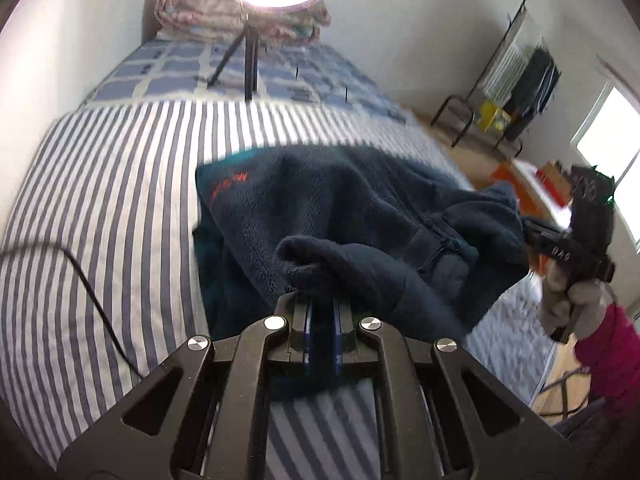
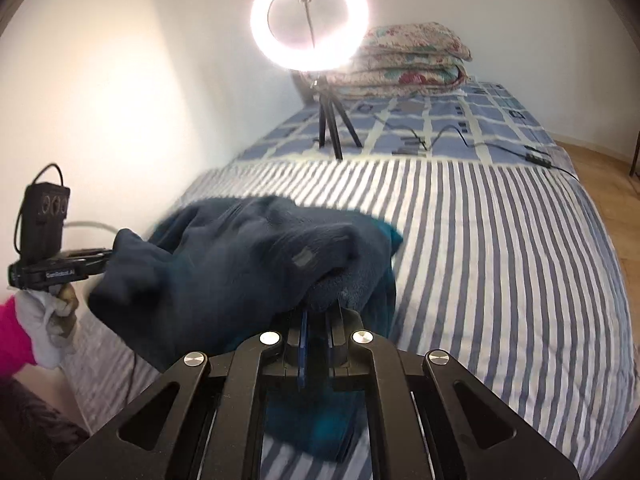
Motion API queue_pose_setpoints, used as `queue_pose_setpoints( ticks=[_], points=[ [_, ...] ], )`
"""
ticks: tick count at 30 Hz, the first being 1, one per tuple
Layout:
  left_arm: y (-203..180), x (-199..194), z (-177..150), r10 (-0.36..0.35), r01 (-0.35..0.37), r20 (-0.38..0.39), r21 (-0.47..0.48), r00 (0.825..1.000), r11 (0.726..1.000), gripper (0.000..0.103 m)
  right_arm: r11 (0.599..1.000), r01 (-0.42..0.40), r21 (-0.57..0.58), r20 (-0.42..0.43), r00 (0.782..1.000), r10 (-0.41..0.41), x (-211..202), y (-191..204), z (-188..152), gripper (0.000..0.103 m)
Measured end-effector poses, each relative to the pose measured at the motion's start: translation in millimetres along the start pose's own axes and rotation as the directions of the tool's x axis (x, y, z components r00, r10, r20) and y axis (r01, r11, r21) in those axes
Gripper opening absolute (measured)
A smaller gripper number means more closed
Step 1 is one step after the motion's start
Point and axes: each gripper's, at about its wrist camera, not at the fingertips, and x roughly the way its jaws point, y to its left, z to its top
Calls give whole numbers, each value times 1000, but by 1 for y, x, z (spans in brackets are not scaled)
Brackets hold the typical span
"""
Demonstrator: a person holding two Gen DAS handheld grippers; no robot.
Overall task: Fold large clothes
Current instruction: 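Lift the collar end with both grippers and fold it over the hem, then lower the folded bundle and press it flat with both grippers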
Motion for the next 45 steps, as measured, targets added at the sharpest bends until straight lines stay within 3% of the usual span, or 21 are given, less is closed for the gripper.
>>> queue_pose_setpoints(
  ticks=[5, 12, 14, 16, 19, 20, 21, 23, 24, 27, 30, 35, 36, 37, 38, 39, 40, 41, 43, 45],
  points=[
    [-1, 2, -28, 31, -31, -47, 6, 998, 999, 5, 989, 58, -136, -87, 994, -71, 5, 28, -33, 6],
    [1, -16, -51, 36, -34, -84, 29, 996, 999, 11, 972, 124, -202, -95, 985, -146, -12, 37, -52, 11],
    [3, -25, -53, 24, -21, -86, 32, 996, 999, 20, 966, 130, -224, -111, 981, -158, -20, 37, -58, 11],
    [8, -35, -57, -6, 7, -90, 9, 996, 1000, 39, 964, 126, -236, -131, 978, -160, -29, 34, -66, 11],
    [19, -52, -64, -56, 52, -74, -51, 996, 997, 45, 973, 104, -207, -137, 982, -134, -47, 29, -74, 14],
    [24, -55, -63, -47, 42, -69, -77, 997, 996, 45, 981, 84, -177, -128, 986, -107, -52, 26, -73, 22],
    [30, -57, -60, -46, 39, -62, -106, 997, 994, 45, 989, 56, -134, -114, 991, -71, -57, 21, -71, 41],
    [41, -58, -51, -49, 42, -44, -163, 998, 986, 45, 999, 4, -40, -81, 997, -7, -60, 11, -65, 55],
    [48, -59, -43, -55, 48, -26, -203, 998, 978, 45, 999, -28, 17, -65, 997, 29, -59, 4, -61, 56],
    [68, -49, -20, -92, 85, -11, -300, 996, 950, 45, 976, -100, 192, -59, 992, 113, -40, -18, -49, 56],
    [83, -33, 0, -120, 106, -17, -355, 993, 929, 45, 961, -99, 260, -74, 990, 122, -20, -27, -43, 56],
    [106, 9, 26, -209, 173, -20, -484, 978, 858, 45, 904, -164, 394, -77, 975, 210, 9, -42, -47, 55],
    [105, 17, 31, -218, 182, -17, -488, 976, 854, 45, 894, -186, 408, -76, 969, 236, 15, -42, -49, 43],
    [104, 22, 36, -215, 179, -20, -486, 976, 855, 45, 888, -204, 413, -80, 963, 258, 17, -42, -49, 33],
    [102, 28, 40, -205, 171, -23, -471, 978, 865, 45, 882, -222, 415, -97, 954, 285, 21, -39, -49, 12],
    [98, 31, 44, -194, 163, -24, -449, 981, 879, 43, 884, -229, 408, -119, 947, 300, 24, -34, -49, 10],
    [92, 34, 50, -162, 138, -26, -402, 986, 905, 29, 890, -227, 395, -122, 947, 296, 21, -29, -49, 9],
    [88, 36, 55, -142, 122, -27, -370, 989, 921, 25, 892, -240, 382, -116, 946, 304, 17, -24, -48, 8],
    [82, 35, 62, -118, 108, -12, -321, 993, 941, 16, 909, -244, 338, -110, 949, 296, 4, -11, -43, 8],
    [81, 36, 68, -72, 69, 0, -287, 997, 956, 14, 921, -226, 318, -103, 957, 270, -8, -5, -41, 7]
  ],
)
